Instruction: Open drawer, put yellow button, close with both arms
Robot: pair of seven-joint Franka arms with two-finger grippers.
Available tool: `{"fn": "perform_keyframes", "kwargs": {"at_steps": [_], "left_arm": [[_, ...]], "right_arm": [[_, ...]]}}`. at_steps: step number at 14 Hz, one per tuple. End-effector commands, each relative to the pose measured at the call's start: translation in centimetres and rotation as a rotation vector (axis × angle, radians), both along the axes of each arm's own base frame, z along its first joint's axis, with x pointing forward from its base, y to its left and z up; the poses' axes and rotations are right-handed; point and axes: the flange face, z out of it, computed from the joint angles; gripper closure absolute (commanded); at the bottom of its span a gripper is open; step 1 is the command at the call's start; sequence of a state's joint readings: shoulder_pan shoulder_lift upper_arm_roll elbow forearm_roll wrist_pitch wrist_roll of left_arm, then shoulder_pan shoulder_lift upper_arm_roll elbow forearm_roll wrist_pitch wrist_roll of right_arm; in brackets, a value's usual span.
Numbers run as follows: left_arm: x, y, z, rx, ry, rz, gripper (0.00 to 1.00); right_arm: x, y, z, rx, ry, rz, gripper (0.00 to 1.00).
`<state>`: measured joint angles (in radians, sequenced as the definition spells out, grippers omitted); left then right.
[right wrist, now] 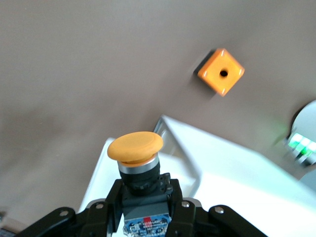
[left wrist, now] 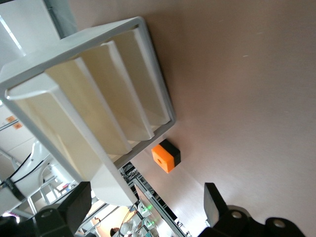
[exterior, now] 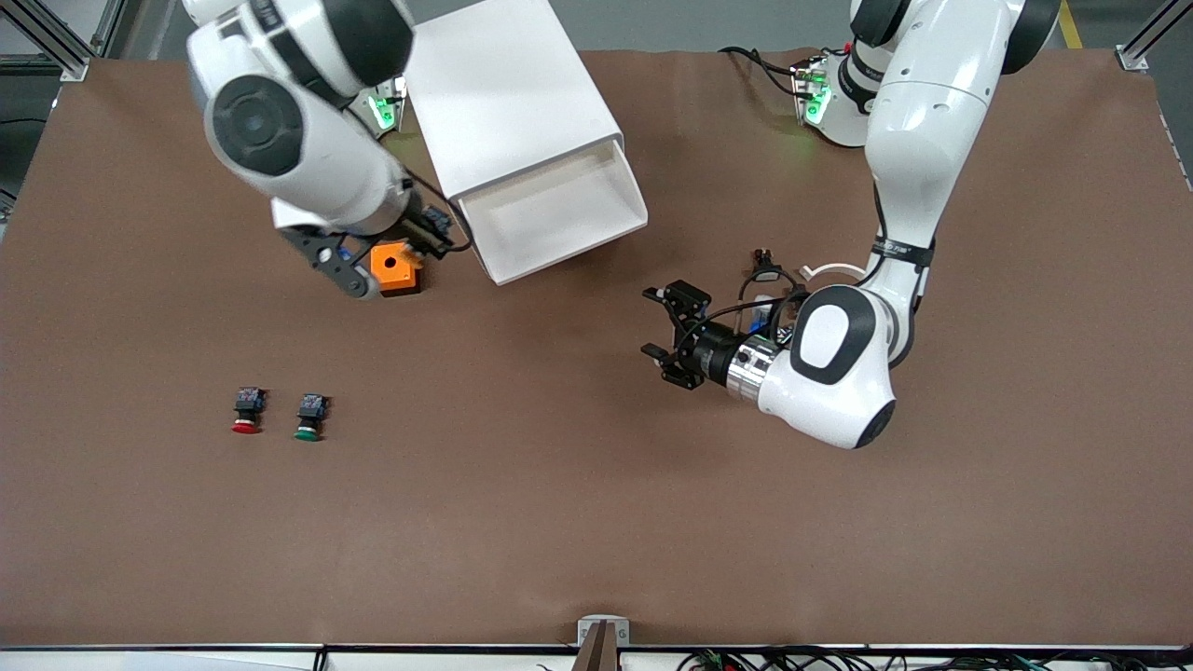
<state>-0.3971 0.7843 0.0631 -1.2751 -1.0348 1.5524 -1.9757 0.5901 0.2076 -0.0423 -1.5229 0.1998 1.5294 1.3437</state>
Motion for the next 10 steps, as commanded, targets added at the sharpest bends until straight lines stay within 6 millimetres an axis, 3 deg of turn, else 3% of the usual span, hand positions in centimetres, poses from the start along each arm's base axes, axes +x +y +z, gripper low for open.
{"fn": "perform_keyframes", "kwargs": {"at_steps": [1, 3, 5, 7, 10], "left_arm": [[1.6, 3.2, 0.9, -0.028, -0.081, -0.014, 0.00], [2.9, 6.2, 0.9, -0.055, -0.135, -0.007, 0.00], [3.7, 8.4, 0.5, -0.037, -0.208, -0.034, 0.00], [4.4, 10.4, 0.3, -0.046, -0.291, -0.064, 0.00], [4.1, 11.2, -0.3, 0.026, -0.352, -0.180, 0.00]], "right_arm": [[-1.9, 3.8, 0.4, -0.015, -0.022, -0.174, 0.86], [-3.5, 6.7, -0.7, -0.018, -0.045, -0.254, 0.86], [-4.7, 8.6, -3.2, -0.012, -0.064, -0.280, 0.86], [-5.5, 9.5, -6.1, -0.004, -0.081, -0.300, 0.86], [-6.6, 9.9, -9.1, -0.010, -0.087, -0.326, 0.86]]}}
